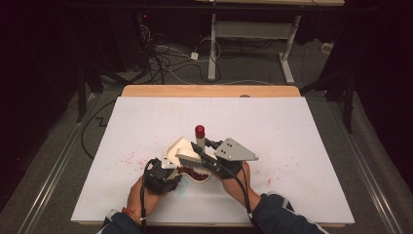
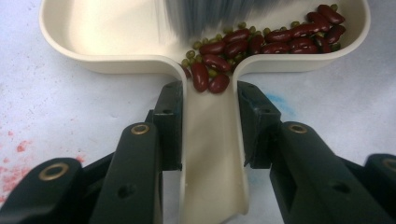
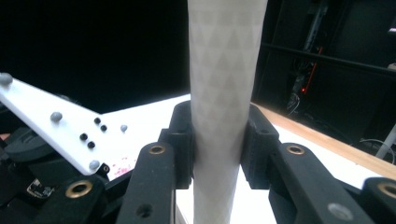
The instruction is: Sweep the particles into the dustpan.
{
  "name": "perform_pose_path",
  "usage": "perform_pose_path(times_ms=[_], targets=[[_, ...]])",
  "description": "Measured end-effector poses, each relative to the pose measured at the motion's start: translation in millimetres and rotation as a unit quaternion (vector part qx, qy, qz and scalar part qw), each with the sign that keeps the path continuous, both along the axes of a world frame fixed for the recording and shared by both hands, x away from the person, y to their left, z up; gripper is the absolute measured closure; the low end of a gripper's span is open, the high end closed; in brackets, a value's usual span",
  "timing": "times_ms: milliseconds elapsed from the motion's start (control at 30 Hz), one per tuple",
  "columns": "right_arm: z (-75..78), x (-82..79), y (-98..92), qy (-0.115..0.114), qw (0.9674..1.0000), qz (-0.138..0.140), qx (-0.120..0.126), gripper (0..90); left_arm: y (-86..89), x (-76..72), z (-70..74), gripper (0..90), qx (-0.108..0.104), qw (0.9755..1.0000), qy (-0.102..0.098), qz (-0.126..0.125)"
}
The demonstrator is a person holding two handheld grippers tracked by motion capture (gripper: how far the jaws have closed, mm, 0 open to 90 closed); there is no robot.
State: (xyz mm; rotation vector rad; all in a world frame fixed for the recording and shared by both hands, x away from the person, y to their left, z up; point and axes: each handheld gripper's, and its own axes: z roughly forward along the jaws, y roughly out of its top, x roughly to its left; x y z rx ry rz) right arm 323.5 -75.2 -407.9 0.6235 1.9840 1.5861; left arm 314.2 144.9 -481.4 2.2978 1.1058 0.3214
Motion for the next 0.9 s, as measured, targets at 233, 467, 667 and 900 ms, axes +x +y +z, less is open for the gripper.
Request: perform_pose_path(times_ms=[233, 467, 667, 900], targets=[[11.3, 1.2, -15.6, -0.003, 1.0000, -0.003, -0.001, 69.8, 4.5, 1.8, 0.8, 63.4, 0.000, 1.0000, -0.005, 0.001], [27.5, 3.1, -49.1, -0.005, 0.9999, -0.010, 0.003, 69.8, 11.2, 3.0, 1.1, 63.4, 0.000, 1.0000, -0.005, 0.004], [37.3, 3.1, -84.3, -0.011, 0.9997, -0.021, 0.000, 69.7, 13.9, 3.6, 1.1, 63.4, 0.000, 1.0000, -0.005, 0.004], [43.5, 2.0, -120.3, -0.011, 0.9993, -0.037, -0.003, 69.8, 17.5, 4.0, 1.7, 63.5, 0.001, 1.0000, -0.004, 0.004]])
